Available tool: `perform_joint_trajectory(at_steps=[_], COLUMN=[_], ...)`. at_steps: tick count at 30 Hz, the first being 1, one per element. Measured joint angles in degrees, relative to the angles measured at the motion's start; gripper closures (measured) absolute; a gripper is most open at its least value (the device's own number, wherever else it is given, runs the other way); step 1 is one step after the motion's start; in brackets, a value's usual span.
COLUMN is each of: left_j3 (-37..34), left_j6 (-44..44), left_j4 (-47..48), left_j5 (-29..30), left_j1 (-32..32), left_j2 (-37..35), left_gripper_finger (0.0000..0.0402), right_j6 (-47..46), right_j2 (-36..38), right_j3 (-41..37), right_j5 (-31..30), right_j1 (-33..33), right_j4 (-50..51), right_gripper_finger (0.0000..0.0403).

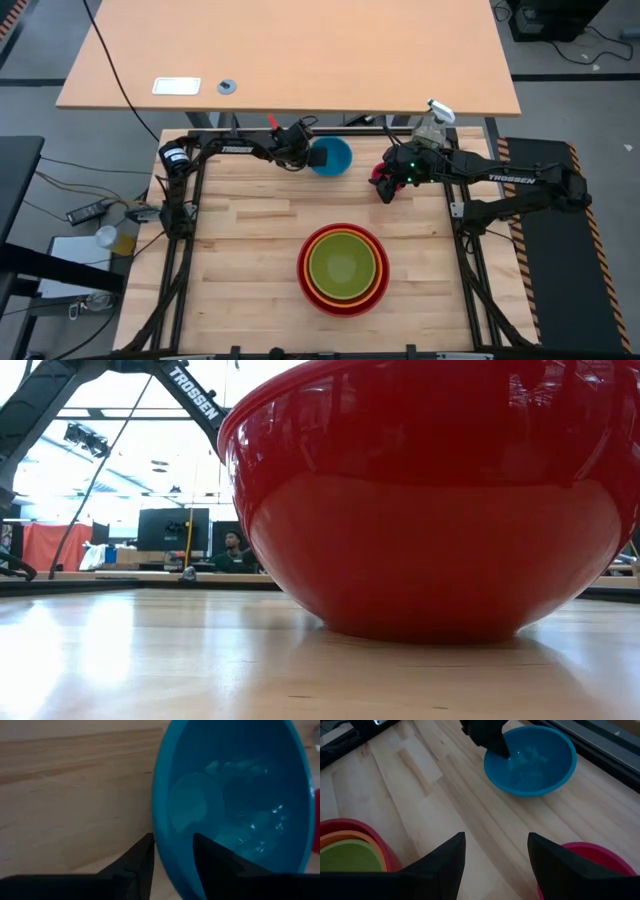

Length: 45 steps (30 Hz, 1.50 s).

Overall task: Nest bowls inside each other
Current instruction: Stack the blue bowl on the green bowl

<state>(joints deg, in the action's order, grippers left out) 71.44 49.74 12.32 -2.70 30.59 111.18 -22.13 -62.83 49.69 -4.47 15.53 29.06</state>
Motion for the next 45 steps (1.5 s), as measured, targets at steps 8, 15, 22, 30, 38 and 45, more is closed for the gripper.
perform_joint_trajectory(at_steps=[8,15,22,30,38,45], left_j3=[0.0,0.0,-0.1,-0.1,-0.1,0.0], left_j6=[0.7,0.6,0.1,-3.3,-12.4,-18.7], left_j4=[-1.5,-1.5,-1.5,-0.9,4.7,7.0], left_j5=[0.0,-0.1,-1.5,-1.8,-2.0,-6.7], left_j1=[-0.1,-0.1,-0.1,-0.3,-3.1,-10.6], left_j2=[0.0,0.0,0.0,-4.1,-16.2,-24.2], left_gripper_finger=[0.0296,0.0352,0.0391,0.0387,0.0387,0.0386], right_j6=[-0.2,0.1,0.1,-0.7,-1.4,-0.2], right_j2=[0.0,0.0,0.0,0.7,6.3,10.3], right_j3=[0.0,0.0,0.0,0.0,0.0,0.0], right_j5=[0.9,1.1,1.1,2.5,1.2,1.1], right_j1=[0.0,0.0,0.0,0.0,0.0,1.2], right_j4=[0.6,0.6,0.6,3.2,10.6,12.4], right_gripper_finger=[0.0183,0.0183,0.0183,0.0187,0.0203,0.0205])
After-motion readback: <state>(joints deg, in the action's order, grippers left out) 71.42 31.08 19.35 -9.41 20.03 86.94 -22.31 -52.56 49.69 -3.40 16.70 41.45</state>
